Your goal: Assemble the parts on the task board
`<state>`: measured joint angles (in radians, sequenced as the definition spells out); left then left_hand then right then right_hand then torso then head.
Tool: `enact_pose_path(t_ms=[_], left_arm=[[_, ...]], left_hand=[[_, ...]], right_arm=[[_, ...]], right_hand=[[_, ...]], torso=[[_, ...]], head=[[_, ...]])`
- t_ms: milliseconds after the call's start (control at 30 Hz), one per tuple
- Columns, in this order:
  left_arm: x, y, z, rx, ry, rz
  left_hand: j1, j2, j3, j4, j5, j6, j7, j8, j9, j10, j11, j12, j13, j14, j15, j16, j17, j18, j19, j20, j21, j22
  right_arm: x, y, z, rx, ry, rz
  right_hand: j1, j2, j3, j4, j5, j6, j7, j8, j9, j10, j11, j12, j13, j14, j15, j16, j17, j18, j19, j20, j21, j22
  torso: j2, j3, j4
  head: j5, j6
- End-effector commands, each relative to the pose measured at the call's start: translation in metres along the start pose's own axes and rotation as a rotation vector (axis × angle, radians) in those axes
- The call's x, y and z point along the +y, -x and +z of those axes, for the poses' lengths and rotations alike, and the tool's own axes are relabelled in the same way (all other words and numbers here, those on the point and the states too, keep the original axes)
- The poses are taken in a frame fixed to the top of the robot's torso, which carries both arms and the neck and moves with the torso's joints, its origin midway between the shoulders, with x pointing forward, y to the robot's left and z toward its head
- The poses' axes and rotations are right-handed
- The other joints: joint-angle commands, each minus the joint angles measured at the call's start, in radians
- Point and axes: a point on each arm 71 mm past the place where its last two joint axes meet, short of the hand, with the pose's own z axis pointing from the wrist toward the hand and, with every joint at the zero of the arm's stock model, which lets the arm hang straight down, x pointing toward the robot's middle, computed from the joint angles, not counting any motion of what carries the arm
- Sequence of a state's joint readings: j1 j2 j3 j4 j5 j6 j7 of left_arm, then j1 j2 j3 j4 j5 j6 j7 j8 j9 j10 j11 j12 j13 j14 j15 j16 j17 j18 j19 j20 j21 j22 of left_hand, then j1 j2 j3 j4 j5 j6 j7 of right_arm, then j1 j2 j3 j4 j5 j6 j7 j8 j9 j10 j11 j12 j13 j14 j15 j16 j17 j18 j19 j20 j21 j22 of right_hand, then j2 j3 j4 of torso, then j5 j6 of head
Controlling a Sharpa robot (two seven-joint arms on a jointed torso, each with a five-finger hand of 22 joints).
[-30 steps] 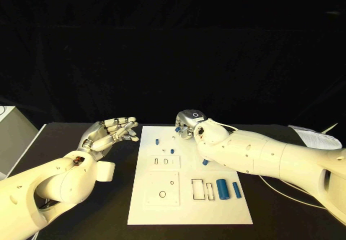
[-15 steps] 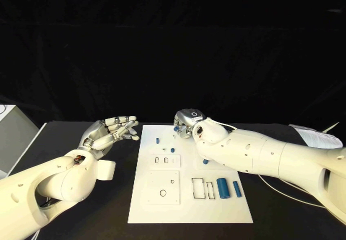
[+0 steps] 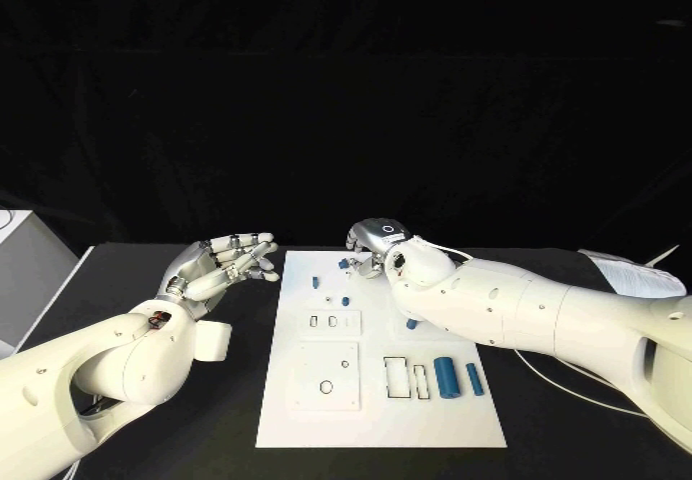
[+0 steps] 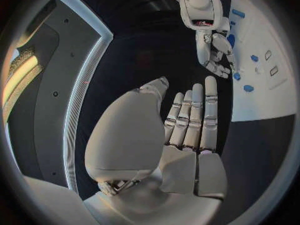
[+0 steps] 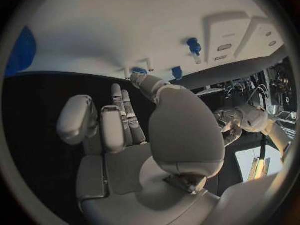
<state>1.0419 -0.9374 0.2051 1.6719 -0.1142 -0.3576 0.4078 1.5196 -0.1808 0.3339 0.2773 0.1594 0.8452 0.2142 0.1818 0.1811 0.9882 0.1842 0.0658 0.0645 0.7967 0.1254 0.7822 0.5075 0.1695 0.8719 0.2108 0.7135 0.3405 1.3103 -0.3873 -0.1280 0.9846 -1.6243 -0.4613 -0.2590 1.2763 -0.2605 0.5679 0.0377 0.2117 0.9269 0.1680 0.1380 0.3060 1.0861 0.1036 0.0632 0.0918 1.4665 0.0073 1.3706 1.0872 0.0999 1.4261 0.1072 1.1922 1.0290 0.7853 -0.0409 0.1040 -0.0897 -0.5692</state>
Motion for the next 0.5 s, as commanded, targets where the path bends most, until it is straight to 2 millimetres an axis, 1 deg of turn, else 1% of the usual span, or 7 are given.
enact_pose_path(t_ms=[33,167,267,400,500], left_arm=[[-0.0013,-0.0019,0.0001,0.013,-0.009,-0.001],[-0.0014,-0.0017,0.0,0.013,-0.009,-0.001],[-0.0015,-0.0015,-0.0001,0.012,-0.009,-0.001],[-0.0015,-0.0009,-0.0001,0.01,-0.009,0.0],[-0.0015,-0.0008,-0.0001,0.01,-0.009,0.0]], left_hand=[[0.01,-0.002,0.001,-0.006,-0.004,-0.006,0.022,-0.005,-0.001,-0.008,-0.001,-0.001,0.0,-0.007,-0.001,0.006,-0.001,0.009,-0.009,-0.001,0.005,0.001],[0.01,-0.002,0.001,-0.006,-0.004,-0.006,0.022,-0.005,-0.001,-0.008,-0.001,-0.001,0.0,-0.007,-0.001,0.006,-0.001,0.009,-0.009,-0.001,0.005,0.001],[0.01,-0.002,0.001,-0.006,-0.004,-0.006,0.022,-0.005,-0.001,-0.008,-0.001,-0.001,0.0,-0.007,-0.001,0.006,-0.001,0.009,-0.009,-0.001,0.005,0.001],[0.01,-0.002,0.001,-0.006,-0.004,-0.006,0.022,-0.005,-0.001,-0.008,-0.001,-0.001,0.0,-0.007,-0.001,0.006,-0.001,0.009,-0.009,-0.001,0.005,0.001],[0.01,-0.002,0.001,-0.006,-0.004,-0.006,0.022,-0.005,-0.001,-0.008,-0.001,-0.001,0.0,-0.007,-0.001,0.006,-0.001,0.009,-0.009,-0.001,0.005,0.001]], right_arm=[[0.0013,-0.0018,0.0005,0.025,0.016,-0.009],[0.0005,-0.0021,0.0003,0.029,0.015,-0.011],[-0.0004,-0.0022,-0.0001,0.032,0.013,-0.011],[-0.0021,-0.0021,-0.0007,0.032,0.009,-0.012],[-0.0029,-0.0016,-0.0012,0.026,0.01,-0.01]], right_hand=[[0.011,-0.003,-0.013,0.0,-0.005,-0.008,-0.001,-0.006,-0.002,-0.011,0.001,-0.002,-0.003,0.013,0.005,-0.007,-0.006,0.003,-0.01,0.0,-0.008,-0.009],[0.017,0.002,-0.025,0.0,-0.006,-0.008,-0.001,-0.007,-0.001,-0.019,0.001,-0.002,-0.005,0.008,0.005,-0.015,-0.024,0.007,-0.016,0.0,-0.023,-0.027],[0.021,0.004,-0.028,0.0,-0.004,-0.007,-0.001,-0.007,-0.001,-0.022,0.001,-0.002,-0.005,0.008,0.005,-0.016,-0.025,0.007,-0.017,0.0,-0.026,-0.03],[0.024,0.008,-0.03,0.0,-0.002,-0.003,-0.002,-0.005,0.0,-0.022,0.001,-0.001,-0.005,0.007,0.005,-0.016,-0.026,0.007,-0.017,0.0,-0.027,-0.03],[0.026,0.011,-0.031,0.001,0.001,0.001,-0.002,-0.004,0.0,-0.019,0.001,0.001,-0.005,0.008,0.005,-0.016,-0.026,0.007,-0.017,0.0,-0.028,-0.03]], torso=[[0.001,0.0003,0.0005],[0.0,0.0,-0.0002],[0.0,0.0005,-0.0008],[0.001,0.0011,-0.0004],[0.001,0.0007,-0.0006]], head=[[0.0,0.0],[0.0,0.0],[0.001,-0.001],[-0.001,0.001],[-0.001,0.002]])
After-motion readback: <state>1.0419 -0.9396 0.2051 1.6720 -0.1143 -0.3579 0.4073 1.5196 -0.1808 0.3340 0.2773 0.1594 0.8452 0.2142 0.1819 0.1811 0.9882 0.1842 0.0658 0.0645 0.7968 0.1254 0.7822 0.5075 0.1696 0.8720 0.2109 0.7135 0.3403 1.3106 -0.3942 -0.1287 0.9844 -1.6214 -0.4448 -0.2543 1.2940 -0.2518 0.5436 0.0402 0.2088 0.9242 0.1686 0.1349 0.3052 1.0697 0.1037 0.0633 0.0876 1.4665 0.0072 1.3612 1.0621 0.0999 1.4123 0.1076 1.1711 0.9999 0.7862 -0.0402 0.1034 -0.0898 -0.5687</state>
